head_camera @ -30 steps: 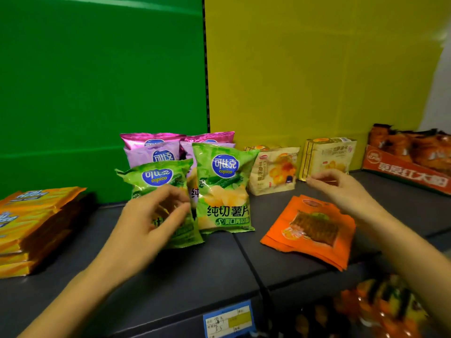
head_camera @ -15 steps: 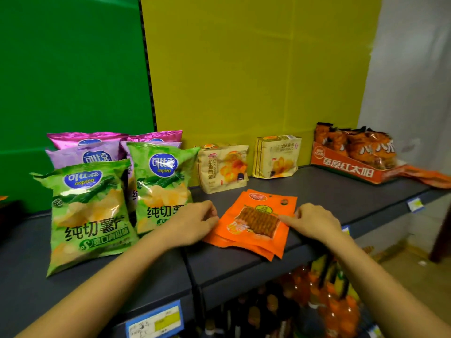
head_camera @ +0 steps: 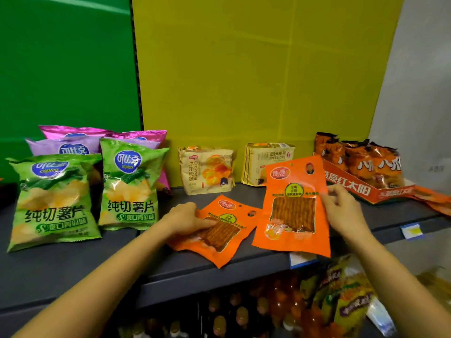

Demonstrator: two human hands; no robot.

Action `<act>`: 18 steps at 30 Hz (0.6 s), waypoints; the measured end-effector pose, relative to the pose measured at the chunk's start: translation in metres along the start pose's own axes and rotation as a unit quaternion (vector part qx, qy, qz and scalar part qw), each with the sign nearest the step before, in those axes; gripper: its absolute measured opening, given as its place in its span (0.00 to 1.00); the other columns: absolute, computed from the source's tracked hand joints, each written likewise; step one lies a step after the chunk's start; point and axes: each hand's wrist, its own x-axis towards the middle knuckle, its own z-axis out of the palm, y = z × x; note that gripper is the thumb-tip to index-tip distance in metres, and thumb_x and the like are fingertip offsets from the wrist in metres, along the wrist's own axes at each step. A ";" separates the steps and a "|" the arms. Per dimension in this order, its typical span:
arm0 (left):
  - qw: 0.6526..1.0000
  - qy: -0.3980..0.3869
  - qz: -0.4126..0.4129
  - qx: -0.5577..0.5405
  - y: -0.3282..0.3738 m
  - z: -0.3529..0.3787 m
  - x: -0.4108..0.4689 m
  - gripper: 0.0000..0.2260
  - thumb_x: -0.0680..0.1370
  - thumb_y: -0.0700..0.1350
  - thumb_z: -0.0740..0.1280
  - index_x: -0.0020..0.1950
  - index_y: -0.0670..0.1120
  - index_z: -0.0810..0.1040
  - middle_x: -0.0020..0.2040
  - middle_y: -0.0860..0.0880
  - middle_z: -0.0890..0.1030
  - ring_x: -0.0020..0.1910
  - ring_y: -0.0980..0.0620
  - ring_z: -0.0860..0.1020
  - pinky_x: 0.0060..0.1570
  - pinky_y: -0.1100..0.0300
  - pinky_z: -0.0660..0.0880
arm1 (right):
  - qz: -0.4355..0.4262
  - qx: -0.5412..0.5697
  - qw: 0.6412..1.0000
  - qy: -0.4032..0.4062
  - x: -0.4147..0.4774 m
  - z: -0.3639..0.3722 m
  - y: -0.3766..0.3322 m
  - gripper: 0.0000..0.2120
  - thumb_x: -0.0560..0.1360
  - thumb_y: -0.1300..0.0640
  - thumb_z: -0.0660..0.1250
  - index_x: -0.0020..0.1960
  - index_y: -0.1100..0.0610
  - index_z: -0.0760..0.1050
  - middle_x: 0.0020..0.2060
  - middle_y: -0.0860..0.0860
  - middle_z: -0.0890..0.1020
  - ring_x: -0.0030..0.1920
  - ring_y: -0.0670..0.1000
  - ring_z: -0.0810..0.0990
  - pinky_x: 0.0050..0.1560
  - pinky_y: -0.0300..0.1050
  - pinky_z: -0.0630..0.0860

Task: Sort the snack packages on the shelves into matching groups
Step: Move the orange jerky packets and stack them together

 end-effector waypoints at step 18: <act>0.861 0.431 0.048 -0.265 -0.067 -0.086 -0.166 0.02 0.78 0.44 0.62 0.50 0.47 0.72 0.47 0.44 0.82 0.42 0.51 0.78 0.44 0.52 0.74 | -0.011 0.379 0.907 -0.184 0.010 0.051 -0.089 0.07 0.80 0.56 0.57 0.48 0.50 0.73 0.27 0.42 0.84 0.27 0.39 0.82 0.25 0.35 0.78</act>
